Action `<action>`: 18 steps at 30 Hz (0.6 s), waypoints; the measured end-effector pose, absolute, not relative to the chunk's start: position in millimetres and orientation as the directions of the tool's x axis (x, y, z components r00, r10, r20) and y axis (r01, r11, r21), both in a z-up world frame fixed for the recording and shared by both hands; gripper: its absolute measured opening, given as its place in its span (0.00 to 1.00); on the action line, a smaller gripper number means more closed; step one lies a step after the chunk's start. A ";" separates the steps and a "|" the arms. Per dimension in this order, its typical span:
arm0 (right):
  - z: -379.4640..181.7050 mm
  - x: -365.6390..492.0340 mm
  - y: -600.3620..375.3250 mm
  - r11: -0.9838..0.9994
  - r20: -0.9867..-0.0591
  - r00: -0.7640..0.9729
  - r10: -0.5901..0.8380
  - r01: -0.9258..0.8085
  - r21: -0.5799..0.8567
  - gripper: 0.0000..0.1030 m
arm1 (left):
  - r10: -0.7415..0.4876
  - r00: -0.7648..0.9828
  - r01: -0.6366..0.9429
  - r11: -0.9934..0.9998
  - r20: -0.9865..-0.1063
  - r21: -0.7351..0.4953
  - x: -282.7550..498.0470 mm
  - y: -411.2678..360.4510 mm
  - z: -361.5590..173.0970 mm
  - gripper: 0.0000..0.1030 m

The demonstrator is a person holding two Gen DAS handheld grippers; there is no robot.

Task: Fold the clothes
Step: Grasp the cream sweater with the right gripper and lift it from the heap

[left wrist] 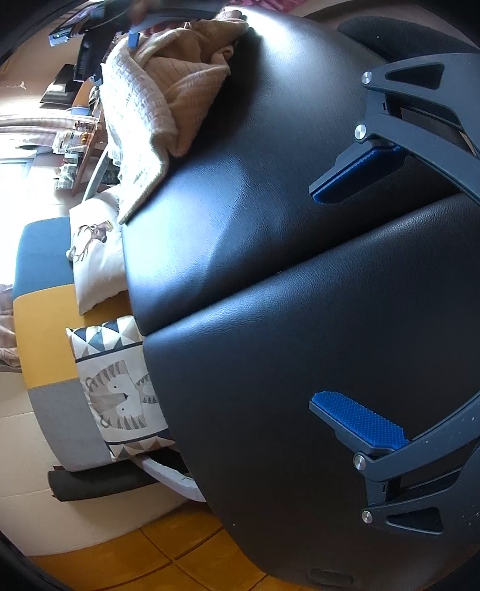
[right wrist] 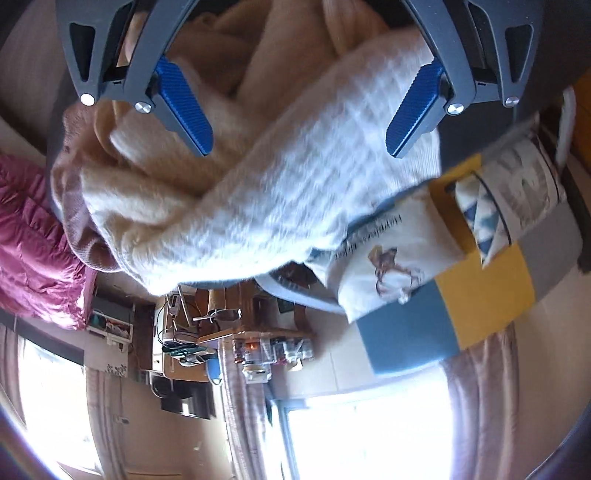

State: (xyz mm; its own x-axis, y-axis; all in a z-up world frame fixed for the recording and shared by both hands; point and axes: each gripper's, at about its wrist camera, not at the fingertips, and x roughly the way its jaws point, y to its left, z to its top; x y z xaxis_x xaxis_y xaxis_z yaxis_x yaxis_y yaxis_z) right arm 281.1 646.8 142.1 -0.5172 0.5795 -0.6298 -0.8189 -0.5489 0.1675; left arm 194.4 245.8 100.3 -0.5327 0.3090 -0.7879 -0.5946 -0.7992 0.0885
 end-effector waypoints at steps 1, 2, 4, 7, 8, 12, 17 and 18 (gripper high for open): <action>141.1 279.8 653.2 -0.541 -0.635 -0.521 0.571 -0.820 0.186 0.87 | 0.307 -0.534 -0.594 -0.799 -0.788 0.091 194.5 245.4 99.6 1.00; 138.5 278.1 659.4 -0.534 -0.647 -0.524 0.553 -0.819 0.207 0.84 | 0.305 -0.535 -0.593 -0.800 -0.788 0.093 194.5 244.9 98.9 1.00; 127.1 273.3 673.5 -0.510 -0.684 -0.532 0.499 -0.818 0.265 0.74 | 0.300 -0.536 -0.592 -0.800 -0.789 0.098 194.3 243.9 97.8 1.00; 114.8 271.8 683.4 -0.497 -0.703 -0.522 0.483 -0.824 0.271 0.54 | 0.293 -0.535 -0.591 -0.800 -0.792 0.103 193.3 242.1 96.2 1.00; 112.9 270.9 683.8 -0.512 -0.701 -0.530 0.478 -0.816 0.268 0.48 | 0.291 -0.535 -0.589 -0.801 -0.793 0.104 192.5 241.4 95.5 1.00; 102.2 264.1 683.5 -0.566 -0.721 -0.538 0.436 -0.787 0.244 0.17 | 0.283 -0.525 -0.582 -0.807 -0.803 0.096 189.3 239.4 92.2 1.00; 118.3 266.3 674.5 -0.612 -0.668 -0.616 0.417 -0.734 0.295 0.11 | 0.279 -0.521 -0.580 -0.809 -0.807 0.095 189.3 237.4 90.2 1.00; 127.5 265.4 669.0 -0.629 -0.645 -0.639 0.419 -0.717 0.301 0.11 | 0.278 -0.520 -0.580 -0.809 -0.808 0.095 189.2 236.8 89.9 1.00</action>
